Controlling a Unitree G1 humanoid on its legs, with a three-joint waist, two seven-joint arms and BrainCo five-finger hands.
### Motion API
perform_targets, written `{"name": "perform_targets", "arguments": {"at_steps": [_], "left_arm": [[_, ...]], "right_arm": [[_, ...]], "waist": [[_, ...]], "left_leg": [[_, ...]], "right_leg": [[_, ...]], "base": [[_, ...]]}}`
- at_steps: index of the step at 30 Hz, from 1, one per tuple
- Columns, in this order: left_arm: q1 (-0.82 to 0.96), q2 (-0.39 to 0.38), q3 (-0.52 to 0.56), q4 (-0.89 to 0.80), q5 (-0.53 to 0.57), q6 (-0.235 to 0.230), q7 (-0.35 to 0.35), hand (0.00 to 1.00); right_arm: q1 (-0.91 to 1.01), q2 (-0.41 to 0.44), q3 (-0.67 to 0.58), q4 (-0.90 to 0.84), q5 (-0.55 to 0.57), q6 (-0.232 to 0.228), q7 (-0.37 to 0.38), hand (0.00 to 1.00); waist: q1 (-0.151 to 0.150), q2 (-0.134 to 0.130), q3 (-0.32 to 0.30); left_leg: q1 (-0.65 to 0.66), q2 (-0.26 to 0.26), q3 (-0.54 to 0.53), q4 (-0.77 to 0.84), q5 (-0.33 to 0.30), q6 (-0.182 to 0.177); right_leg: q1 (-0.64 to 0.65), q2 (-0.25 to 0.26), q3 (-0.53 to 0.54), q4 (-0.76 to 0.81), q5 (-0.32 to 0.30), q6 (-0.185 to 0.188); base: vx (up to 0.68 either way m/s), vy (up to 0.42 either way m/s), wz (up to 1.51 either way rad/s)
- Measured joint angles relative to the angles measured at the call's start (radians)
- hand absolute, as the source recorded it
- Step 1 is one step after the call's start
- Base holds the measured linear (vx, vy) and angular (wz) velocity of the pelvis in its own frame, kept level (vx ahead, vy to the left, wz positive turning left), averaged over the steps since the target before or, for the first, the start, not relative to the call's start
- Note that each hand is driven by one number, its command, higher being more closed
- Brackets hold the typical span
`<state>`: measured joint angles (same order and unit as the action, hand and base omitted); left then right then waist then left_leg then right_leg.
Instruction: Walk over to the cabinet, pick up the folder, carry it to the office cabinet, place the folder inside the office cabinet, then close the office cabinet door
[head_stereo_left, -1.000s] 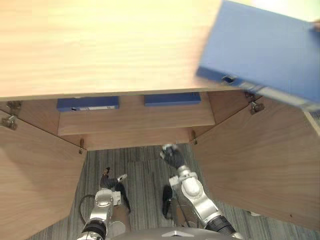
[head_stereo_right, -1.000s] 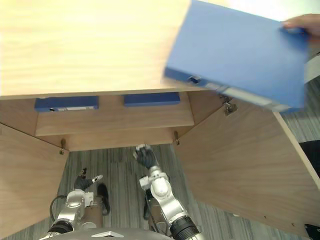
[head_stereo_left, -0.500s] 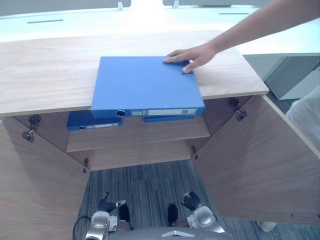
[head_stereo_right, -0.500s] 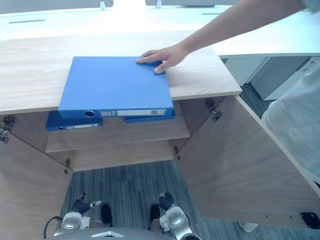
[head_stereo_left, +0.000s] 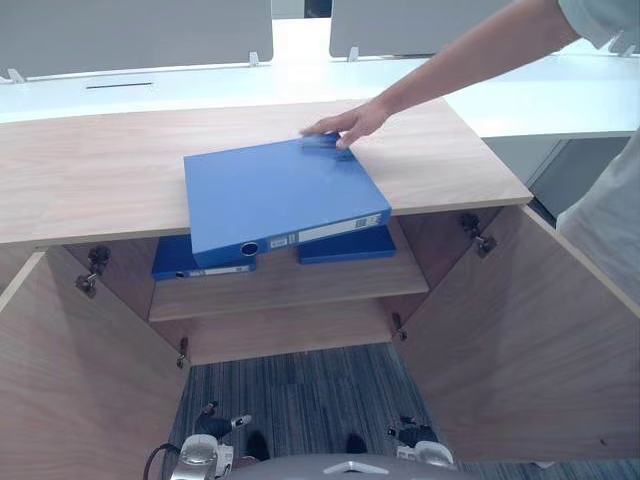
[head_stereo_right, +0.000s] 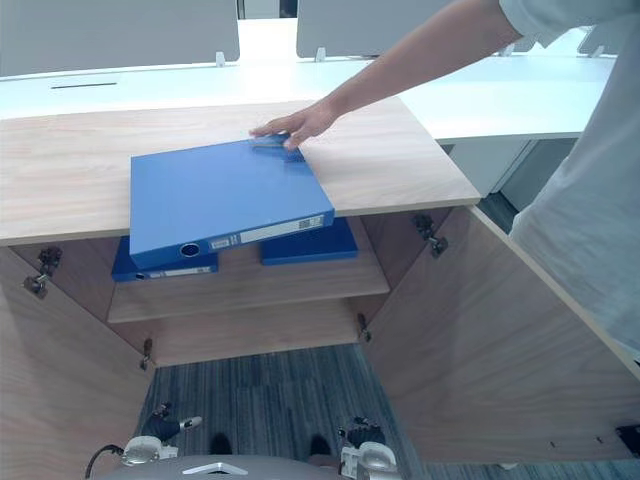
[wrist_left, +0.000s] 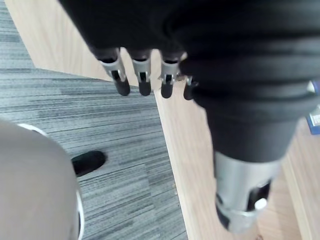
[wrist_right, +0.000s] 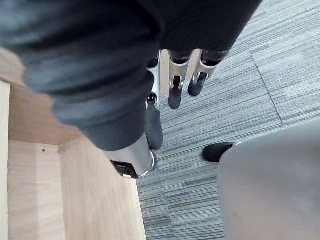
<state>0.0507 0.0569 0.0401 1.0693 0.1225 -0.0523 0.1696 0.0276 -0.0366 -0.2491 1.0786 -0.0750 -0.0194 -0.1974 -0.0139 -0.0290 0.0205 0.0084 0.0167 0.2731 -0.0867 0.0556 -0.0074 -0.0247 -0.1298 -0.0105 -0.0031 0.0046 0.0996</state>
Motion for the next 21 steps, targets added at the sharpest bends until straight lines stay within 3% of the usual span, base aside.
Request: {"name": "perform_targets", "arguments": {"at_steps": [7,16,21], "left_arm": [[-0.001,0.0,0.004,0.007,0.0,0.001,0.001,0.0],[-0.007,0.0,0.003,0.011,0.0,0.001,0.011,0.0],[-0.008,0.005,-0.011,-0.094,-0.004,-0.001,0.053,0.0]], "right_arm": [[-0.002,0.009,-0.051,0.003,0.001,0.003,-0.001,0.0],[-0.003,0.01,-0.051,0.01,0.0,0.003,-0.003,0.0],[-0.001,0.009,-0.046,0.021,-0.006,0.002,-0.015,0.0]], "waist": [[-0.002,-0.002,0.0],[-0.003,-0.001,0.001],[0.0,-0.002,0.004]], "left_leg": [[0.026,-0.005,0.0,0.0,-0.008,0.011],[0.055,-0.006,-0.012,0.0,-0.014,0.012],[0.072,-0.006,-0.028,0.0,-0.014,0.009]], "right_leg": [[0.039,-0.003,-0.002,-0.02,0.005,0.009],[0.076,-0.003,-0.016,-0.026,-0.006,-0.007],[0.099,-0.005,-0.032,-0.022,-0.014,-0.006]], "base": [[0.06,-0.006,-0.01],[-0.01,-0.01,0.03],[-0.04,-0.019,0.09]]}}
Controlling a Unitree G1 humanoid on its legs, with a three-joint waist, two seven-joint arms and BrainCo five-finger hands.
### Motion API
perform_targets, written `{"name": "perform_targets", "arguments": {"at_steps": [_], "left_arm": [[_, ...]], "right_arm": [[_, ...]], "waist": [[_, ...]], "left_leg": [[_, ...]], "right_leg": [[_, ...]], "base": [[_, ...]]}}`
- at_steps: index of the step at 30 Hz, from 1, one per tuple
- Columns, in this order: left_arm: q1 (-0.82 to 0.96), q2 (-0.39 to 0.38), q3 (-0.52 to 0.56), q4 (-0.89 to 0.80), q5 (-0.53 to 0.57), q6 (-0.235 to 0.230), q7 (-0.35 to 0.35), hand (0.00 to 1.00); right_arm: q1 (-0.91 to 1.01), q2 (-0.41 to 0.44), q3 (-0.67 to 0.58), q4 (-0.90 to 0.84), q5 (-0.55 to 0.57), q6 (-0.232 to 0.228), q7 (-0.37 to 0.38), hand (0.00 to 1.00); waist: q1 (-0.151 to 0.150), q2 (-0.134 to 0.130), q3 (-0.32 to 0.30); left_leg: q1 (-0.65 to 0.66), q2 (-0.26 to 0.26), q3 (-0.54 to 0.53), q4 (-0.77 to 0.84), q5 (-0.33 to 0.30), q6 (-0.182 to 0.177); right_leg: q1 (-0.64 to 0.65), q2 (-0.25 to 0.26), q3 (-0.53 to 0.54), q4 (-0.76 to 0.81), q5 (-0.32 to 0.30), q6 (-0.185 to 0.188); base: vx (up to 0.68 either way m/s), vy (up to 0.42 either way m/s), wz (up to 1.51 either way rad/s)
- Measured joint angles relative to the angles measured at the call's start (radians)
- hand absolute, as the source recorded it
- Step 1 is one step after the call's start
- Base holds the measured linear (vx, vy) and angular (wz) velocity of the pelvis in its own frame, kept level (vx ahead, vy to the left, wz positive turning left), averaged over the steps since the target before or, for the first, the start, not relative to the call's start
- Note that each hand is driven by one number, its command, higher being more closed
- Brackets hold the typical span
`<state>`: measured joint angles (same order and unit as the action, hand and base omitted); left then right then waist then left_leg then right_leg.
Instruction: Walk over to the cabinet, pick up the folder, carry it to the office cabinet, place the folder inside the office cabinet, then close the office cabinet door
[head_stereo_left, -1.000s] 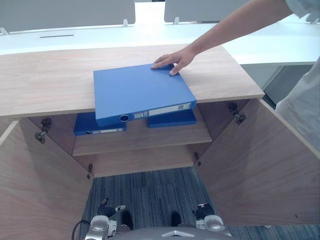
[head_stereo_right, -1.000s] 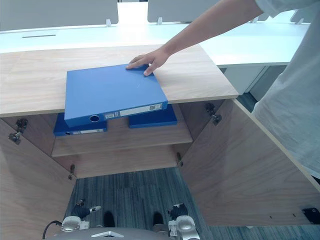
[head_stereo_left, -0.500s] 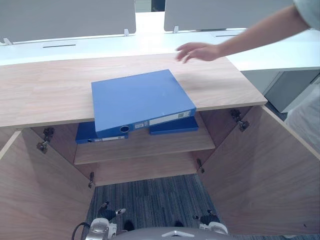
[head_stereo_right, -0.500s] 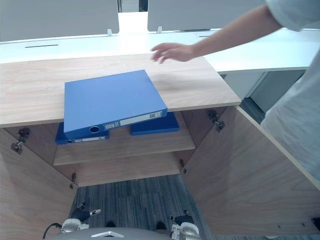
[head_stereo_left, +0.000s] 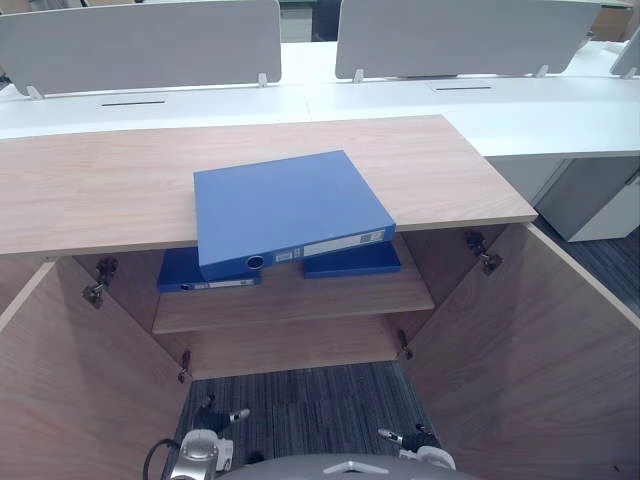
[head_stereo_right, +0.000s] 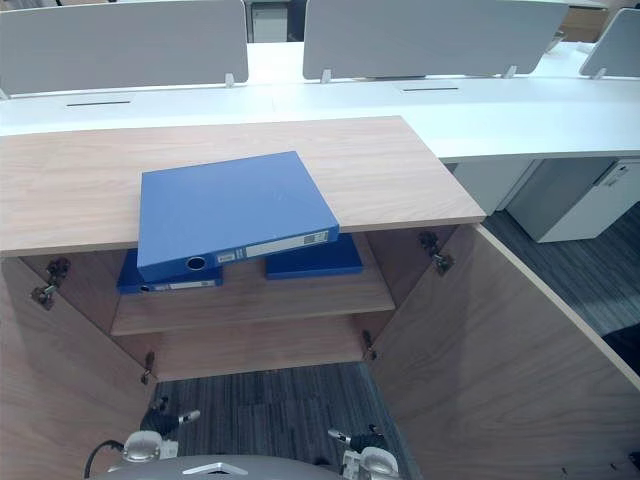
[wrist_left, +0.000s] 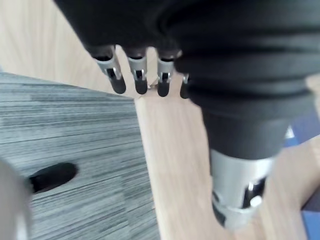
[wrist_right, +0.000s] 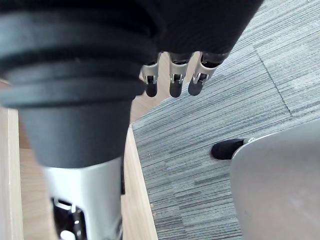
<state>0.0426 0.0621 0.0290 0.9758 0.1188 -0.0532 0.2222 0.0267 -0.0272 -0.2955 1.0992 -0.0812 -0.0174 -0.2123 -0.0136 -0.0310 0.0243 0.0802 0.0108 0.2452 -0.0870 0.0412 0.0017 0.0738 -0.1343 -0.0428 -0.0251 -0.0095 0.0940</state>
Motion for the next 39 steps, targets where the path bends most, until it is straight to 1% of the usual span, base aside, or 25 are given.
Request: {"name": "perform_targets", "arguments": {"at_steps": [3,4,6,7,9,12,14,22,24,31,32,35,36,39], "left_arm": [[0.0,0.013,-0.011,-0.147,-0.019,-0.01,0.028,0.0],[0.0,0.016,-0.011,-0.172,-0.022,-0.01,0.032,0.0],[0.002,0.027,-0.011,-0.299,-0.039,-0.015,0.036,0.0],[0.002,0.03,-0.011,-0.329,-0.039,-0.016,0.036,0.0],[0.007,0.04,-0.009,-0.449,-0.039,-0.022,0.037,0.0],[0.011,0.045,-0.008,-0.557,-0.039,-0.036,0.053,0.0],[0.015,0.046,0.014,-0.638,-0.037,-0.046,0.066,0.0],[0.028,0.057,0.042,-0.741,-0.036,-0.056,0.088,0.0],[0.036,0.056,0.044,-0.767,-0.035,-0.056,0.095,0.0],[0.076,0.054,0.05,-0.771,-0.025,-0.065,0.098,0.0],[0.08,0.054,0.049,-0.772,-0.025,-0.065,0.098,0.0],[0.108,0.045,0.047,-0.822,-0.026,-0.07,0.098,0.0],[0.114,0.038,0.047,-0.84,-0.026,-0.072,0.098,0.0],[0.12,0.032,0.044,-0.845,-0.026,-0.077,0.098,0.0]], "right_arm": [[0.0,-0.001,0.013,-0.002,0.0,-0.001,-0.017,0.0],[0.001,-0.002,0.018,-0.002,-0.001,-0.001,-0.017,0.0],[0.003,-0.002,0.021,-0.007,-0.004,-0.001,-0.017,0.0],[0.004,-0.002,0.022,-0.01,-0.004,-0.001,-0.017,0.0],[0.011,-0.005,0.051,-0.022,-0.006,-0.001,-0.018,0.0],[0.011,-0.006,0.062,-0.023,-0.007,-0.001,-0.018,0.0],[0.01,-0.013,0.085,-0.023,-0.029,-0.001,-0.016,0.0],[0.009,-0.024,0.121,-0.023,-0.05,0.001,-0.014,0.0],[0.007,-0.025,0.135,-0.023,-0.083,0.001,-0.014,0.0],[0.01,-0.026,0.151,-0.023,-0.084,0.002,-0.013,0.0],[0.01,-0.029,0.163,-0.023,-0.085,0.002,-0.013,0.0],[0.016,-0.03,0.174,-0.023,-0.088,0.001,-0.013,0.0],[0.019,-0.03,0.174,-0.023,-0.102,0.001,-0.012,0.0],[0.029,-0.031,0.175,-0.022,-0.12,0.001,-0.01,0.0]], "waist": [[0.0,0.0,0.0],[-0.001,0.0,0.0],[0.001,0.0,0.0],[0.001,0.0,0.0],[0.0,-0.001,0.0],[-0.001,-0.003,0.001],[-0.001,-0.003,0.002],[-0.003,-0.008,0.003],[-0.001,-0.011,0.003],[0.005,-0.016,0.002],[0.005,-0.017,0.001],[0.005,-0.017,0.0],[0.007,-0.021,-0.003],[0.01,-0.026,-0.012]], "left_leg": [[0.005,0.001,-0.001,0.0,-0.003,-0.005],[0.006,0.001,-0.001,0.0,-0.003,-0.005],[0.008,0.0,-0.002,0.0,-0.003,-0.005],[0.009,0.0,-0.003,0.0,-0.003,-0.005],[0.017,0.0,-0.011,0.0,-0.003,-0.005],[0.032,0.001,-0.022,0.0,-0.003,-0.005],[0.049,0.002,-0.022,0.0,-0.003,-0.004],[0.087,0.003,-0.021,0.0,-0.01,-0.005],[0.098,0.004,-0.02,0.0,-0.011,-0.005],[0.123,0.005,-0.017,0.0,-0.011,-0.006],[0.127,0.005,-0.018,0.0,-0.015,-0.012],[0.134,0.005,-0.02,0.0,-0.016,-0.013],[0.134,0.004,-0.022,0.0,-0.016,-0.013],[0.134,0.004,-0.022,0.0,-0.016,-0.013]], "right_leg": [[0.002,0.0,0.0,0.003,-0.002,-0.001],[0.002,0.0,-0.001,0.003,-0.002,-0.001],[0.005,-0.001,-0.003,0.003,-0.002,-0.001],[0.008,-0.001,-0.004,0.003,-0.002,-0.001],[0.022,-0.002,-0.016,0.003,-0.004,-0.002],[0.042,-0.001,-0.025,0.004,-0.011,-0.003],[0.061,0.0,-0.025,0.003,-0.016,-0.003],[0.099,0.001,-0.025,0.003,-0.022,-0.001],[0.107,0.001,-0.025,0.007,-0.024,-0.001],[0.125,0.0,-0.024,0.015,-0.033,-0.001],[0.127,0.0,-0.024,0.019,-0.035,-0.001],[0.135,-0.001,-0.024,0.021,-0.039,0.004],[0.135,-0.001,-0.025,0.022,-0.04,0.005],[0.136,-0.001,-0.024,0.022,-0.04,0.005]], "base": [[-0.05,-0.008,0.0],[-0.04,-0.004,0.0],[0.0,0.0,0.0],[0.0,-0.004,0.06],[0.02,-0.011,0.1],[0.02,-0.016,0.11],[0.0,0.0,0.0],[0.0,0.0,0.0],[0.0,0.0,0.0],[-0.05,-0.009,-0.01],[-0.05,-0.006,0.02],[-0.04,-0.005,0.03],[-0.02,-0.006,0.04],[-0.01,-0.002,0.01]]}}
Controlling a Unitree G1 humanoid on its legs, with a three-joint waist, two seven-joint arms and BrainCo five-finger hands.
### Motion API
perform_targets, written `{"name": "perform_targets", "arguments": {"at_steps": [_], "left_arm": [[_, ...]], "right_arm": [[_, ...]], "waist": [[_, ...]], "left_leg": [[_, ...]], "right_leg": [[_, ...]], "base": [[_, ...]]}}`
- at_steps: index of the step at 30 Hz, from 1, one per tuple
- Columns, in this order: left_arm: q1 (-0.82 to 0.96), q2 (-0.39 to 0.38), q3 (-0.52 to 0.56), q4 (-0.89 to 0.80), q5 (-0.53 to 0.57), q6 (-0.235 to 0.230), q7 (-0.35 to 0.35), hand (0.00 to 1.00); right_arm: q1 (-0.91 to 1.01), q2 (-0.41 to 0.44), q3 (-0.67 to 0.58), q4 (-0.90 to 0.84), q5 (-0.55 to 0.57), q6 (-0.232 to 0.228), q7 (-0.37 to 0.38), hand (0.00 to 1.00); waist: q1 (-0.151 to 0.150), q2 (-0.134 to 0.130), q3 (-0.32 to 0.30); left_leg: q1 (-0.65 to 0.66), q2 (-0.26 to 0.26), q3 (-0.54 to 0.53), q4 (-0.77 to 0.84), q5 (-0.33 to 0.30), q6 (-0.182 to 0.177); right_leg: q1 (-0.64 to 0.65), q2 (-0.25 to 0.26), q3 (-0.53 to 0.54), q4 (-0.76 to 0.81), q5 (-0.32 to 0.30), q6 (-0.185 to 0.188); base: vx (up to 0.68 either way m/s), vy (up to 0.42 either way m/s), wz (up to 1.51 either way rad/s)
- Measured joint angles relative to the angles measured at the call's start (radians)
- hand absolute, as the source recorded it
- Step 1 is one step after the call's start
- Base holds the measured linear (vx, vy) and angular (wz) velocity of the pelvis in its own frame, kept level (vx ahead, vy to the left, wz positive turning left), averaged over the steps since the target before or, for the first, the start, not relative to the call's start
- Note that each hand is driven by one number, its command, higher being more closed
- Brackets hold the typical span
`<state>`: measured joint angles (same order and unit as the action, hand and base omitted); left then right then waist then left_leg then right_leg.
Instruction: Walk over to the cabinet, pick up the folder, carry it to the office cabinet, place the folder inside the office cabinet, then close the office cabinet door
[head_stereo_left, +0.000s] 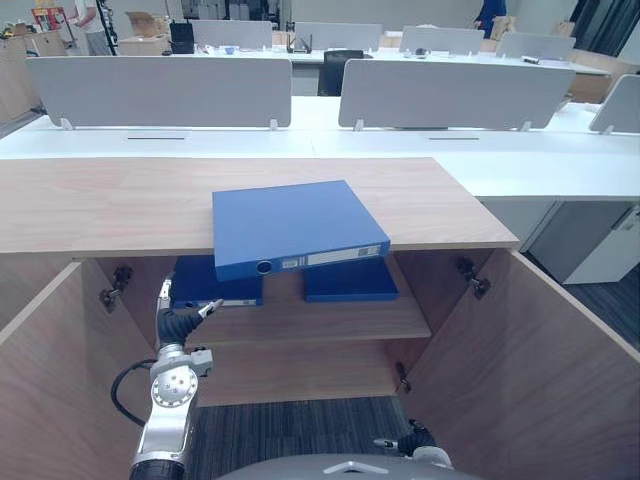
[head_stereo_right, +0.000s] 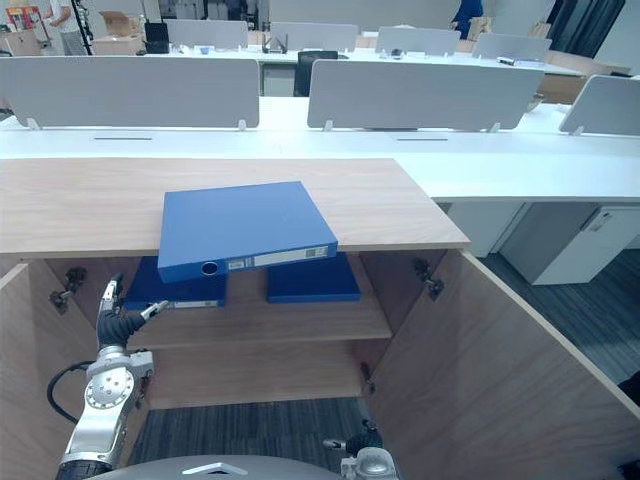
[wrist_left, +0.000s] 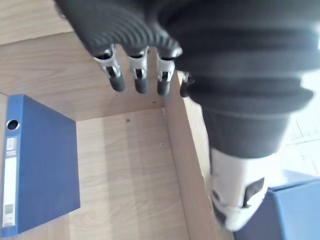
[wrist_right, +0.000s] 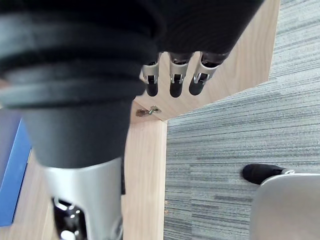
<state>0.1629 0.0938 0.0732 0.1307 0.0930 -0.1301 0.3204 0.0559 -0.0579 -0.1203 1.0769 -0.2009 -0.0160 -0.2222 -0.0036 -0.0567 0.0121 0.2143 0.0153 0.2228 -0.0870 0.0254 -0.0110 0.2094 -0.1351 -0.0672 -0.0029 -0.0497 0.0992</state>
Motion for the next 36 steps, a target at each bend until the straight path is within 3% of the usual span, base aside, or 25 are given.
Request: {"name": "perform_targets", "arguments": {"at_steps": [4,9,26,36], "left_arm": [[0.0,0.0,-0.012,0.0,0.0,0.0,0.0,0.0],[0.0,0.0,-0.016,-0.003,0.009,0.0,-0.001,0.0],[-0.005,0.045,-0.026,-0.081,0.088,-0.007,-0.024,0.0],[-0.014,0.067,0.024,-0.16,0.088,-0.012,0.003,0.0]], "right_arm": [[0.023,-0.011,0.003,0.002,-0.002,0.002,0.0,0.0],[0.059,-0.027,0.022,0.014,-0.004,0.019,0.001,0.0],[0.057,-0.035,0.02,0.038,-0.03,0.018,0.002,0.0],[0.057,-0.035,0.019,0.039,-0.04,0.02,0.005,0.0]], "waist": [[0.0,-0.005,-0.006],[-0.009,0.003,-0.011],[-0.012,0.023,-0.026],[-0.009,0.023,-0.032]], "left_leg": [[0.0,-0.001,0.0,0.0,-0.001,0.0],[0.0,0.0,0.0,0.0,0.0,0.001],[-0.002,0.002,0.001,0.0,-0.001,-0.001],[-0.002,0.002,0.001,0.0,-0.001,-0.001]], "right_leg": [[0.0,-0.001,0.001,-0.001,0.0,0.0],[0.0,0.001,0.001,-0.004,0.0,0.0],[-0.001,0.003,0.002,-0.006,-0.001,-0.001],[0.0,0.004,0.002,-0.005,-0.001,-0.002]], "base": [[0.0,0.0,0.0],[0.0,0.0,0.0],[0.0,0.0,0.0],[0.0,0.0,0.0]]}}
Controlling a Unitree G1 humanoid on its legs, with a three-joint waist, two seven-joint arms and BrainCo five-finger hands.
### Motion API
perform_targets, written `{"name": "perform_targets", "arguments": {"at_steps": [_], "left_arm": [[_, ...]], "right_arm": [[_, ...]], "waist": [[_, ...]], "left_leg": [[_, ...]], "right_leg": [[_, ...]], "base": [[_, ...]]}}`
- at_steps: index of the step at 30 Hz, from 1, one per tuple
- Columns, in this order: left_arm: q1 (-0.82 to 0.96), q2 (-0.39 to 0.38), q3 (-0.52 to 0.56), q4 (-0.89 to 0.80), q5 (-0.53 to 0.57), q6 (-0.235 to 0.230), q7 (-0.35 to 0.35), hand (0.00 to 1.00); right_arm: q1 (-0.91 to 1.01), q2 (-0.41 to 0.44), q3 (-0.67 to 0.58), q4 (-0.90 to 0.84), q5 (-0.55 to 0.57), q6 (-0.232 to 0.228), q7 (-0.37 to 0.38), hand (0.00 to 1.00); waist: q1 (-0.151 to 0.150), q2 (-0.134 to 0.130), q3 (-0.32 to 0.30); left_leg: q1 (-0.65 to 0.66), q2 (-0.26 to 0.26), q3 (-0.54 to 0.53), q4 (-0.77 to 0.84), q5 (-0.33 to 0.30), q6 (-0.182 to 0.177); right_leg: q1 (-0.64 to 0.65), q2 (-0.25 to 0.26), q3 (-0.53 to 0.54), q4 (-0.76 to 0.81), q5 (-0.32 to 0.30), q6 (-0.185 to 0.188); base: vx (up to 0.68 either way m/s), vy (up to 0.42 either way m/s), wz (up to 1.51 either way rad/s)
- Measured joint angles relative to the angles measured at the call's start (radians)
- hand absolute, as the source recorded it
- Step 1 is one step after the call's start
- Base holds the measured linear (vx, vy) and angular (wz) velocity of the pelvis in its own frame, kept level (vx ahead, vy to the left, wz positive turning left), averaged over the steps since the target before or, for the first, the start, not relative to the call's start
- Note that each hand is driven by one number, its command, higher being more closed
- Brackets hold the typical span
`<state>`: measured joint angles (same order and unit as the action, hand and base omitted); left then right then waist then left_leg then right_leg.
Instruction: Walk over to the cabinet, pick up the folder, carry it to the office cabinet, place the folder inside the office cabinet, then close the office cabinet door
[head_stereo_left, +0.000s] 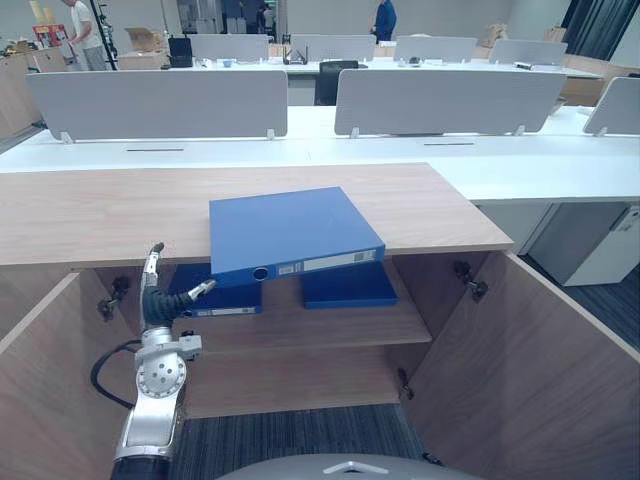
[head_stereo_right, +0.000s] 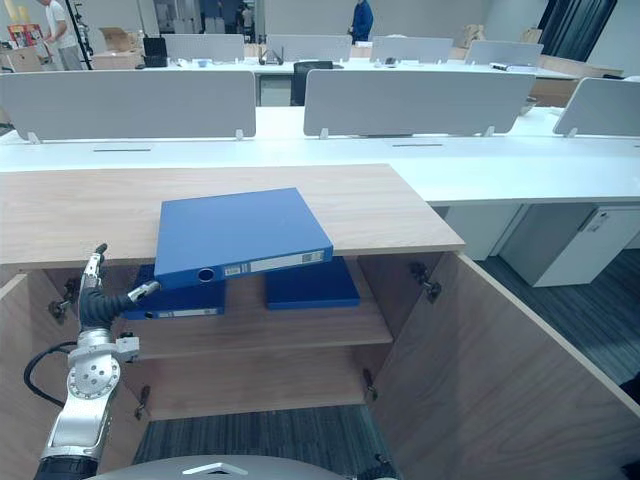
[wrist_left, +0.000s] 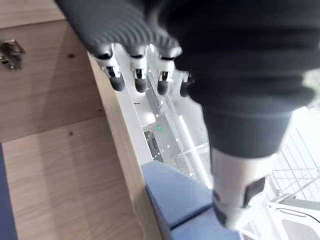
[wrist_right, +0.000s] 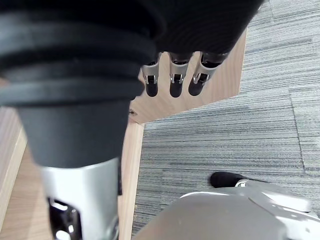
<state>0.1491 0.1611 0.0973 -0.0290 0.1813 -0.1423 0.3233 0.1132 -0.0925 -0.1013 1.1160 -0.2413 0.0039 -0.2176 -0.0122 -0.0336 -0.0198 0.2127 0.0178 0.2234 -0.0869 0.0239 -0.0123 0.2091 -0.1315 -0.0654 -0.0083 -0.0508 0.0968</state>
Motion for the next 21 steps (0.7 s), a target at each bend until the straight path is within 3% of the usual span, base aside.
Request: {"name": "perform_targets", "arguments": {"at_steps": [7,21], "left_arm": [[-0.001,0.0,-0.01,-0.001,-0.003,-0.003,-0.007,0.0],[-0.001,0.008,-0.189,-0.063,-0.049,-0.036,-0.097,0.0]], "right_arm": [[0.0,0.0,0.0,0.0,0.0,0.0,0.021,0.0],[0.0,-0.006,0.003,0.0,0.0,0.001,0.023,0.0]], "waist": [[0.0,0.0,-0.002],[-0.001,-0.002,-0.003]], "left_leg": [[0.001,0.0,0.0,0.0,0.0,0.0],[0.008,0.001,0.007,0.0,0.0,0.0]], "right_leg": [[0.0,0.0,0.0,0.001,0.0,0.0],[0.001,0.0,0.005,0.006,0.0,-0.001]], "base": [[0.0,0.0,0.0],[0.0,0.0,-0.01]]}}
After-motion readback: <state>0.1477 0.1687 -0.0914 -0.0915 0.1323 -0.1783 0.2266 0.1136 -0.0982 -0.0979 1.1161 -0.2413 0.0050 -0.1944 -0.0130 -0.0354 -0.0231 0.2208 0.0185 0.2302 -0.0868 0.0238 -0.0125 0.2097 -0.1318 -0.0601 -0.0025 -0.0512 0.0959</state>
